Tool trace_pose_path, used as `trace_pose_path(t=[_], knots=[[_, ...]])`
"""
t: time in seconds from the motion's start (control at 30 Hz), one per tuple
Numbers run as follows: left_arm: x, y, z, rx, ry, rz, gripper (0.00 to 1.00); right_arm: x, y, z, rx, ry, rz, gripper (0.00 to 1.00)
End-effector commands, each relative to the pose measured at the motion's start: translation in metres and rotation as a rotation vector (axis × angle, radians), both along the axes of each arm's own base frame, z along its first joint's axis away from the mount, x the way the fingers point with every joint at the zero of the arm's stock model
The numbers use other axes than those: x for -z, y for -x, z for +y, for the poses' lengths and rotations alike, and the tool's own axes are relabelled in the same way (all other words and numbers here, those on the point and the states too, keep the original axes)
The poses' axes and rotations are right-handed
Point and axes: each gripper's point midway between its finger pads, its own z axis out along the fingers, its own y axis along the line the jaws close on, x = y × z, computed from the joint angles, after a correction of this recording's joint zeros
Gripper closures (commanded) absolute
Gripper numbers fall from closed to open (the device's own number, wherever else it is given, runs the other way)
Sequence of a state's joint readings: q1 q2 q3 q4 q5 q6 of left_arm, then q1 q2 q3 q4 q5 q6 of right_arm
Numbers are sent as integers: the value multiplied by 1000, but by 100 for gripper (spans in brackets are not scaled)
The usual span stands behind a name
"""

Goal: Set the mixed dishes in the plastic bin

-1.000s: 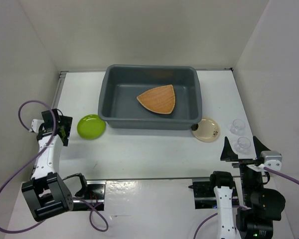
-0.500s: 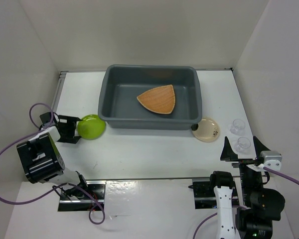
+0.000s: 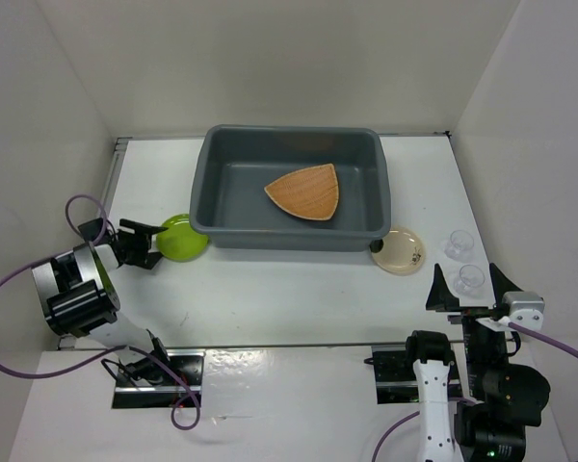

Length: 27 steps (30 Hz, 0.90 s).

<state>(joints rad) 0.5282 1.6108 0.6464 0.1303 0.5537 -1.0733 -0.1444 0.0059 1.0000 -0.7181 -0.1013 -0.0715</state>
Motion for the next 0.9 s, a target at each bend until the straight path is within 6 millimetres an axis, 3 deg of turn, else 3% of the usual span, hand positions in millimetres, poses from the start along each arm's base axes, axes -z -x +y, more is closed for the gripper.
trace_pose_path(t=[0.0,0.13,0.23,0.37,0.5,0.63,0.7,0.73,0.83,0.87], knots=[[50,39,-3,7,-50,190,20,-13,22,4,4,16,-109,1],[50,39,-6,35,-56,167,36,-13,22,4,4,16,-109,1],[50,40,-5,51,-70,163,40,-13,22,4,4,16,-109,1],[54,43,-7,59,-67,176,63,-13,22,4,4,16,-109,1],[56,46,-10,79,-61,183,97,-13,22,4,4,16,-109,1],[58,55,-9,63,-65,242,100,-16,25,4,4,17,-118,1],[43,52,3,43,-130,242,100,-16,25,4,4,17,-118,1],[39,61,8,17,-143,284,100,-16,25,4,4,17,-118,1],[-6,64,34,-137,-244,257,100,-16,25,4,4,17,-118,1],[-37,61,43,-195,-299,189,100,-16,25,4,4,17,-118,1]])
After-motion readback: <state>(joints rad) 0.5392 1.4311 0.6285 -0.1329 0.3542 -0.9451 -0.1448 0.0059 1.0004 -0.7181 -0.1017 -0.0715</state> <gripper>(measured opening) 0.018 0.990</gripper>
